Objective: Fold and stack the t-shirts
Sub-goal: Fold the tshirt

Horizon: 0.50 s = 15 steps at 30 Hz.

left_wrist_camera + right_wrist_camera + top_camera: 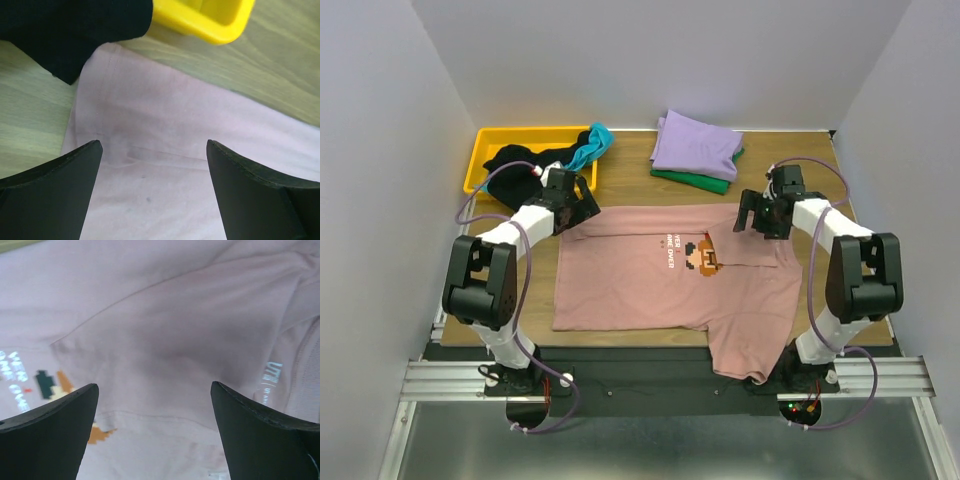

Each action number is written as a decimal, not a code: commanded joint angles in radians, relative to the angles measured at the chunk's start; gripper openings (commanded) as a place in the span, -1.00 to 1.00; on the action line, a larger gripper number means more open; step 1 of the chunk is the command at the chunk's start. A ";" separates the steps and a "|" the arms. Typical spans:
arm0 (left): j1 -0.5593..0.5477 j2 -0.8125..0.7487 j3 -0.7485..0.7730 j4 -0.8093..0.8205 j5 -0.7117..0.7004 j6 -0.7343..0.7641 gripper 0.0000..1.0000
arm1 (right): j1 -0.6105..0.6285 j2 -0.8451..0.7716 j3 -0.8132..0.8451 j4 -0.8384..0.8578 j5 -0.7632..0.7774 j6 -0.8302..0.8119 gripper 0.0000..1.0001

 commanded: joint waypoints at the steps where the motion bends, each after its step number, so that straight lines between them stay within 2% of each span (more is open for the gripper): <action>1: -0.004 0.051 -0.005 0.029 0.014 0.019 0.96 | -0.016 0.055 0.016 0.028 0.082 0.033 1.00; 9: 0.002 0.182 0.079 -0.004 -0.032 0.034 0.96 | -0.016 0.175 0.048 0.036 0.201 0.089 1.00; 15: 0.011 0.285 0.180 -0.052 -0.070 0.045 0.96 | -0.024 0.281 0.119 0.034 0.237 0.108 1.00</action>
